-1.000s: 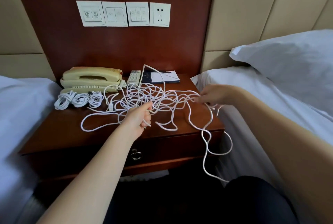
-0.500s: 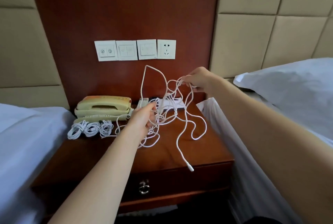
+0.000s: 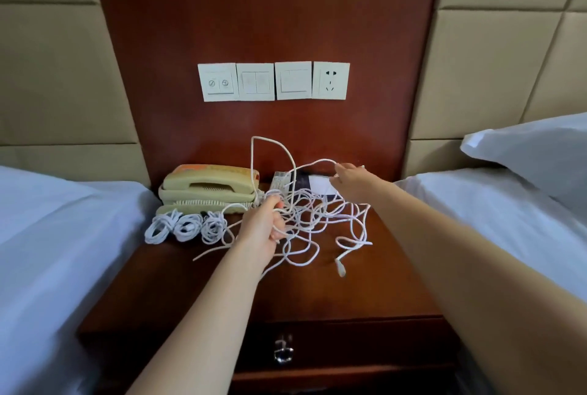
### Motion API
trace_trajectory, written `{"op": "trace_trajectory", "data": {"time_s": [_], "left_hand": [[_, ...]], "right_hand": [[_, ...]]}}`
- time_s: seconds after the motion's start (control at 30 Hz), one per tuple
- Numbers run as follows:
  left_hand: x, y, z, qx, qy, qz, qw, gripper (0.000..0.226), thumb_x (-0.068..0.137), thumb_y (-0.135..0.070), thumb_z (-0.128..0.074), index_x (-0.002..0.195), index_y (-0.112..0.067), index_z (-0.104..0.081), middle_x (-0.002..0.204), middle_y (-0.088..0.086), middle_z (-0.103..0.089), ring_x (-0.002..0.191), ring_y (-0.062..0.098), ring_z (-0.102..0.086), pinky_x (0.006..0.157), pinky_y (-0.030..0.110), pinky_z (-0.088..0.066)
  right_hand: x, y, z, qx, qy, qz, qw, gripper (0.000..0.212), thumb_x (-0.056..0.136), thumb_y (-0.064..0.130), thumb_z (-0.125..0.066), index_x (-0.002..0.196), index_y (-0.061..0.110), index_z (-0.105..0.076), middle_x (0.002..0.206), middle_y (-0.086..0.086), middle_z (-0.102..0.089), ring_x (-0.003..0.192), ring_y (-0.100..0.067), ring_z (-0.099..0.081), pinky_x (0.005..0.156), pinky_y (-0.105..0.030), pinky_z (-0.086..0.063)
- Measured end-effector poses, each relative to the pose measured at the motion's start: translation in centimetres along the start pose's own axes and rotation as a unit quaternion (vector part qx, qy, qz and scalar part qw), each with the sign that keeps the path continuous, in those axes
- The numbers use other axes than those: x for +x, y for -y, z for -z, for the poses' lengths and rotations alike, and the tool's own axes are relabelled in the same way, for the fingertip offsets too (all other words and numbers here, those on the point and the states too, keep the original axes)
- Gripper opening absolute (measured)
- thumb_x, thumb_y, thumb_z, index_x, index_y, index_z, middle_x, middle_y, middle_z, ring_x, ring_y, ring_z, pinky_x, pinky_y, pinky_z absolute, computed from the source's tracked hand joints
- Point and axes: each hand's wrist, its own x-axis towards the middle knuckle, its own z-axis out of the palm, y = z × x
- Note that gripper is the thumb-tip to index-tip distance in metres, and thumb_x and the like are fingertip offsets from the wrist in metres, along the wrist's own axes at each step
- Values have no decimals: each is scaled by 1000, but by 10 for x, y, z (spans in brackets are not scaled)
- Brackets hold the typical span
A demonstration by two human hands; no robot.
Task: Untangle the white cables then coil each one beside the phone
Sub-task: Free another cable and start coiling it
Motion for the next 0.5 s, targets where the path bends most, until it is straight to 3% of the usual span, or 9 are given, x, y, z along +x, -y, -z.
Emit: {"op": "trace_trajectory", "data": {"time_s": [0.13,0.23,0.3,0.4,0.5], "left_hand": [[-3,2,3,0,12,7,1000,28,94,-15,-50,68,-12,-43,39,-8,-22,30,5,-21,32,17,-14],[-12,3,4,4,37,13,999,27,96,-19,-48,71,-10,-46,40,-8,-21,31,5,-20,30,16,-14],[-20,4,5,31,51,7,998,27,98,-20,-45,73,-8,-48,39,-7,-22,30,5,-19,30,16,-15],[-33,8,7,97,58,-13,994,32,99,-22,-40,74,-5,-52,37,-6,-24,29,6,-20,33,16,-14],[-43,15,13,203,52,-48,977,40,101,-32,-36,78,-7,-57,37,-7,-35,31,7,-30,39,19,-23]], "right_hand": [[-9,-10,-3,-66,14,-7,998,51,103,40,-20,150,21,-18,160,-1,-4,146,-29,3,116,-51,-8],[-31,-3,-4,-62,-56,5,996,51,102,41,-23,149,20,-25,159,-4,-11,147,-27,0,115,-49,-7],[-51,8,-6,61,-110,47,991,49,102,38,-28,145,15,-32,155,-6,-27,144,-24,-18,114,-40,-17],[-94,28,-13,355,-119,83,924,47,102,32,-35,145,13,-32,141,-1,-45,130,-16,-41,98,-20,-28],[-123,37,-28,466,-114,96,872,49,99,30,-43,144,14,-31,126,2,-54,115,-13,-54,95,-21,-37]]}}
